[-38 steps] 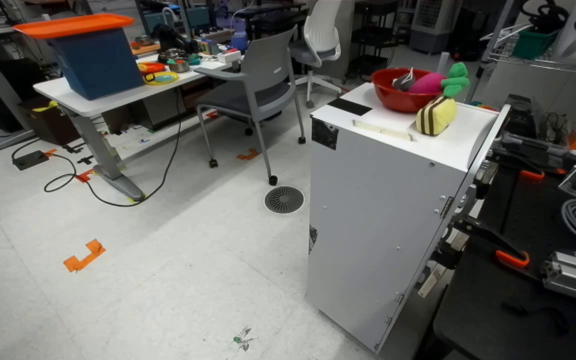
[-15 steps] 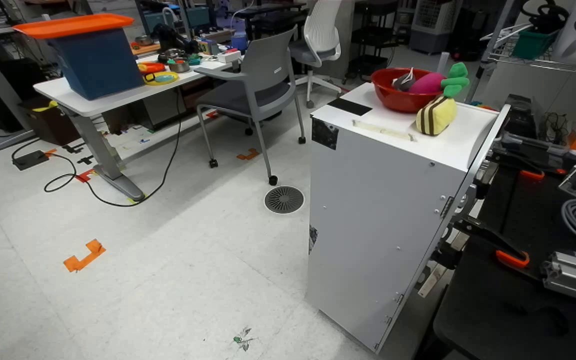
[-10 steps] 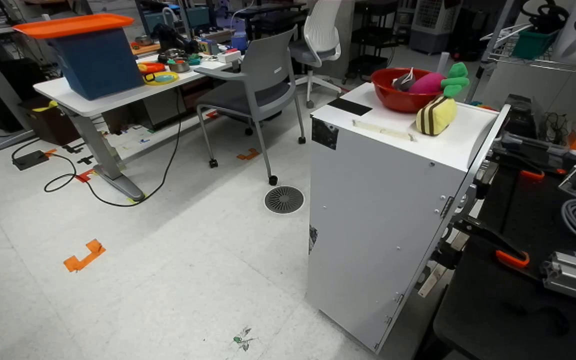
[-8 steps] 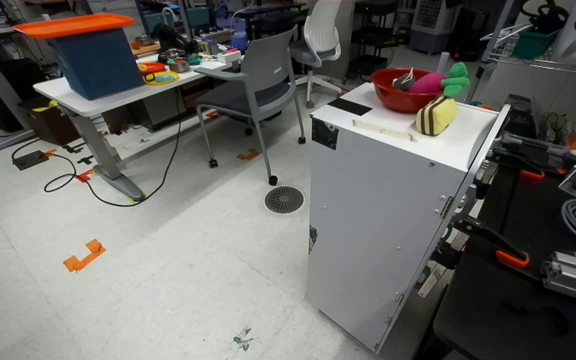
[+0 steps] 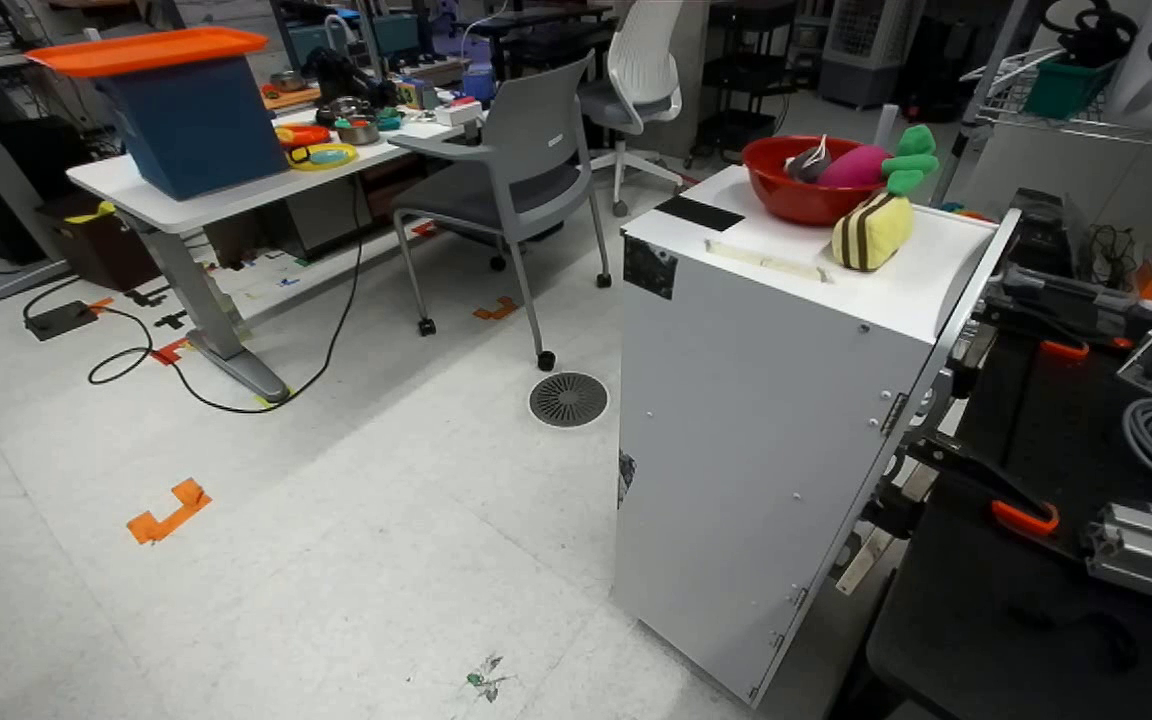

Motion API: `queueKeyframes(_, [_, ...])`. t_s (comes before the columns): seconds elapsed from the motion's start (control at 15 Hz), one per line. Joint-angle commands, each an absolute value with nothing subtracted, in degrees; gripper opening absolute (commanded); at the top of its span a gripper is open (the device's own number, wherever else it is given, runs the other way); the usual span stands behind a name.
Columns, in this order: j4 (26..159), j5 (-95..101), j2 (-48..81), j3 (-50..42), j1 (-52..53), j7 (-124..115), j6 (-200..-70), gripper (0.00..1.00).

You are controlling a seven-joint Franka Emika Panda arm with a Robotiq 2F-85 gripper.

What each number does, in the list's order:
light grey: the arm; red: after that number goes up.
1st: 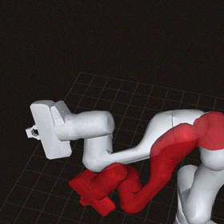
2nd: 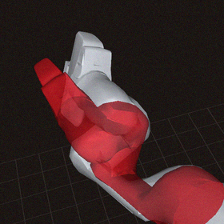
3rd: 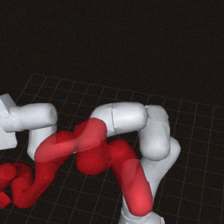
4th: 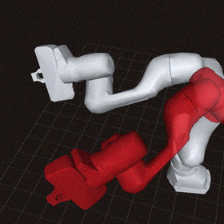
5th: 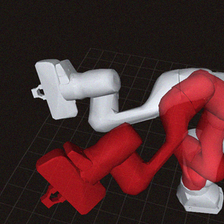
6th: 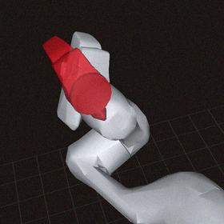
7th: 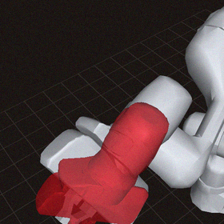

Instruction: Pick up the purple toy and put it on top of the cupboard

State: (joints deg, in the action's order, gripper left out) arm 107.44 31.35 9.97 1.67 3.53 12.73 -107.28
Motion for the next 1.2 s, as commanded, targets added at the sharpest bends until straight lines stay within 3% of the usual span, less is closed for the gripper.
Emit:
queueKeyframes(0.0, [110.84,26.97,7.47,1.42,1.75,12.53,-112.57,1.0])
queueKeyframes(0.47, [111.59,10.82,7.22,0.93,-1.2,14.18,-112.39,1.0])
queueKeyframes(1.13, [112.56,12.21,7.99,-0.61,-1.96,11.46,-112.28,1.0])
